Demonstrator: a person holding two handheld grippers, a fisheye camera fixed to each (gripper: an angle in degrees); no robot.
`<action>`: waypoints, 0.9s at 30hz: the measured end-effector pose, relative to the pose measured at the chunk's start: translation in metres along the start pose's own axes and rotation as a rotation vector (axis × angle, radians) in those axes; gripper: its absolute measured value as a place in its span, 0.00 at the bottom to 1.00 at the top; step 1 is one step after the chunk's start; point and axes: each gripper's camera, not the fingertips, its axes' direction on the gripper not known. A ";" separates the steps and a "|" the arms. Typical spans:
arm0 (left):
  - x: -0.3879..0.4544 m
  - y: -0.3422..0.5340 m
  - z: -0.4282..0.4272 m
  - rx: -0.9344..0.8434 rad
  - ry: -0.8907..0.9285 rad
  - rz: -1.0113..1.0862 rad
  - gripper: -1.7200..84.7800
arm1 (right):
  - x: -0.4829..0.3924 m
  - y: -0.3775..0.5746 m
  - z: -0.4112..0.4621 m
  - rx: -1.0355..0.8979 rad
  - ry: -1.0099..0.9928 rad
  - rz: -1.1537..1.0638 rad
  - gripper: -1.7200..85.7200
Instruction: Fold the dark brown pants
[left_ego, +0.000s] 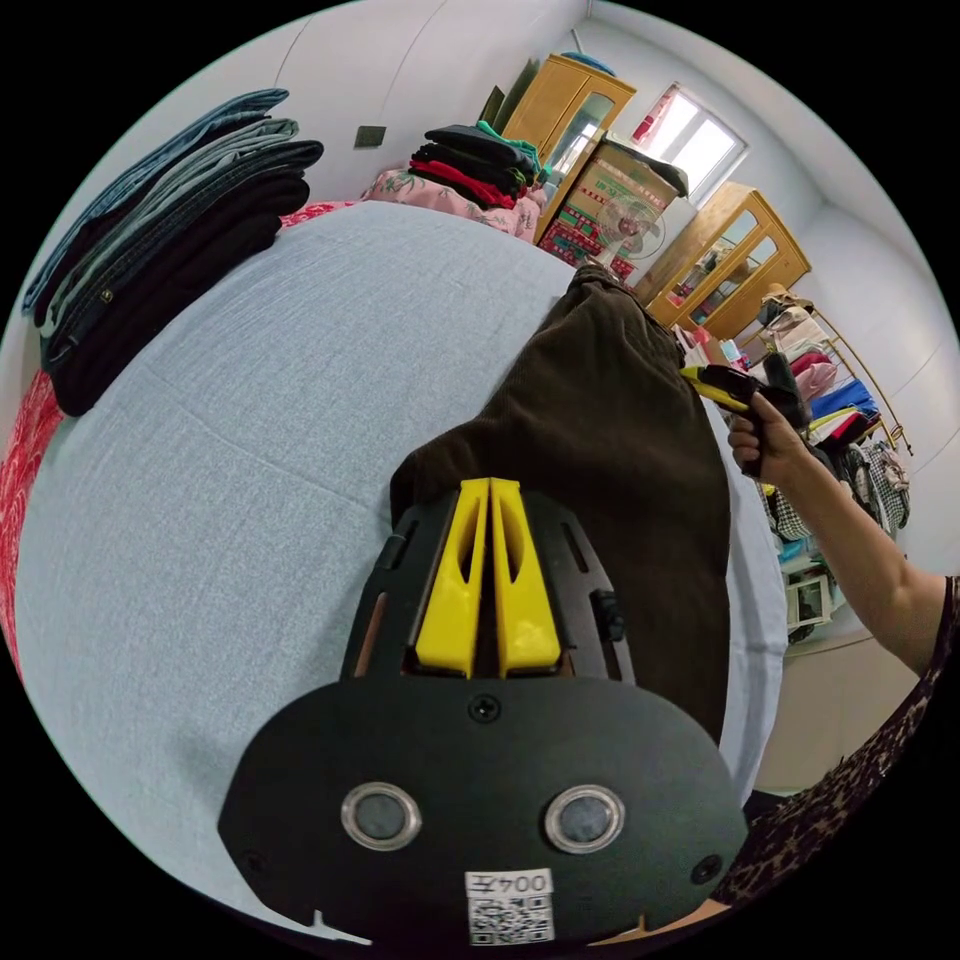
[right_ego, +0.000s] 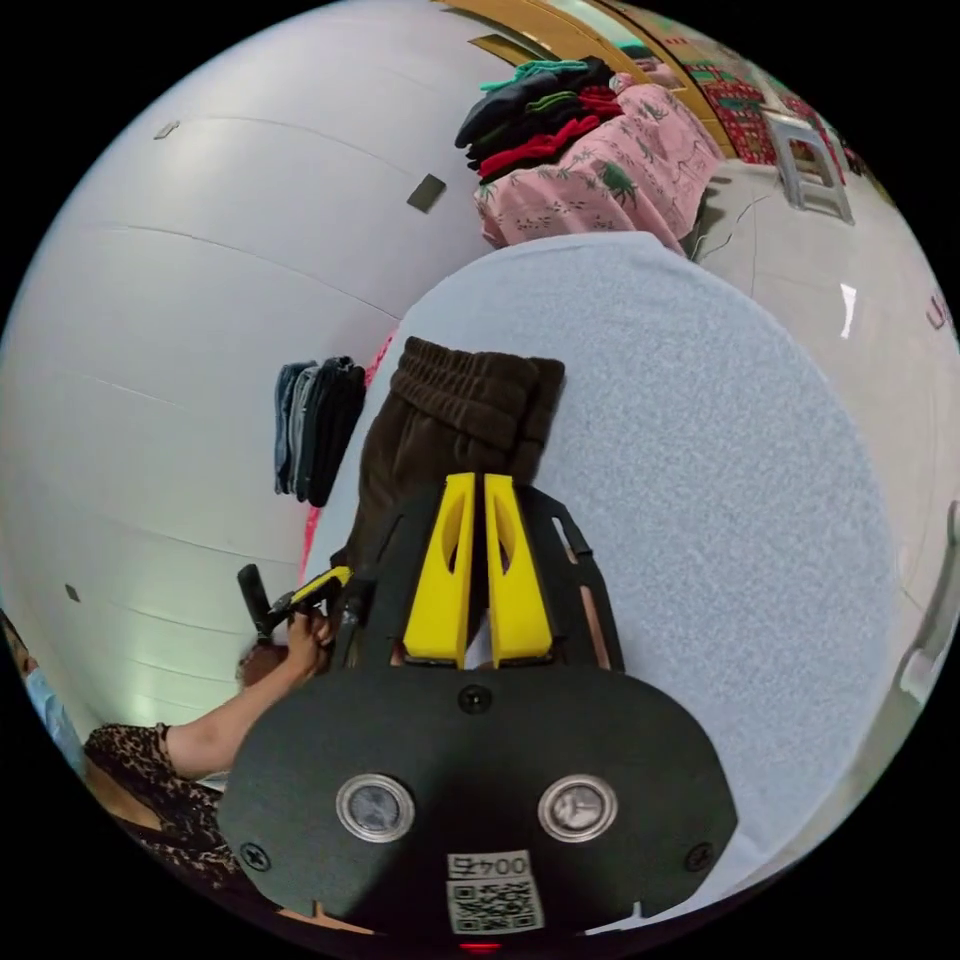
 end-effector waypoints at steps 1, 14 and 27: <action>-0.001 0.003 0.001 0.000 0.003 -0.001 0.03 | -0.004 -0.001 0.001 -0.019 0.040 -0.023 0.04; -0.007 0.047 0.012 -0.002 0.014 -0.007 0.03 | -0.146 0.118 -0.036 -0.077 0.124 -0.331 0.17; 0.002 0.105 -0.006 0.005 -0.040 -0.037 0.02 | -0.335 0.413 0.005 -0.642 0.170 -0.441 0.13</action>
